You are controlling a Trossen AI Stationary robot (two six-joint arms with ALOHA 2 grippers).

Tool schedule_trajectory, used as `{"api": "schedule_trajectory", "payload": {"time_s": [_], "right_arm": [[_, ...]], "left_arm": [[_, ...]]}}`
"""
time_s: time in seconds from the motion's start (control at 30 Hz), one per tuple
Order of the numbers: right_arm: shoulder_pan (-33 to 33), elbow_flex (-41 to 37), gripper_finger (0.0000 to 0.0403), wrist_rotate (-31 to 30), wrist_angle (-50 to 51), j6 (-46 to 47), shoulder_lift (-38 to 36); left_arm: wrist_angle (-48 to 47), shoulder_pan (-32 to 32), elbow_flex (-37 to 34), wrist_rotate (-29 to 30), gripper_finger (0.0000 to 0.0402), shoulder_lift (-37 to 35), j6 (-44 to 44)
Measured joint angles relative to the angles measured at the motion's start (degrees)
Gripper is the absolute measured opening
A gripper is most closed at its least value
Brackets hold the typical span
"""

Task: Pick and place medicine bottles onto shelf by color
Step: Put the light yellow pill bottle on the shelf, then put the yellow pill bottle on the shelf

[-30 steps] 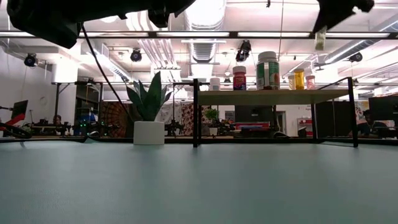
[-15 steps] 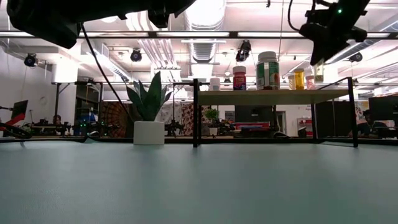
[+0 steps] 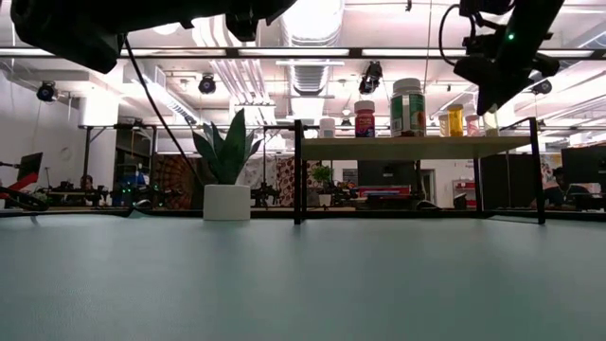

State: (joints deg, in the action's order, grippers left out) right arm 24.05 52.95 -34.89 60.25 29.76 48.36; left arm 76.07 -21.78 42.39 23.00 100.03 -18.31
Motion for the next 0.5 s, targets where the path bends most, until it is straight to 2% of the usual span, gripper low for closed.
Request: {"api": "schedule_trajectory", "payload": {"time_s": [0.2,0.5], "right_arm": [[0.0,-0.04,0.0112,0.39,-2.51,-0.92,0.19],[0.0,0.15,0.0177,0.83,-2.23,-2.03,0.19]], "left_arm": [[0.01,0.0,0.0,0.0,0.0217,0.0,0.01],[0.02,0.02,0.13,0.0,0.0217,0.0,0.06]]}}
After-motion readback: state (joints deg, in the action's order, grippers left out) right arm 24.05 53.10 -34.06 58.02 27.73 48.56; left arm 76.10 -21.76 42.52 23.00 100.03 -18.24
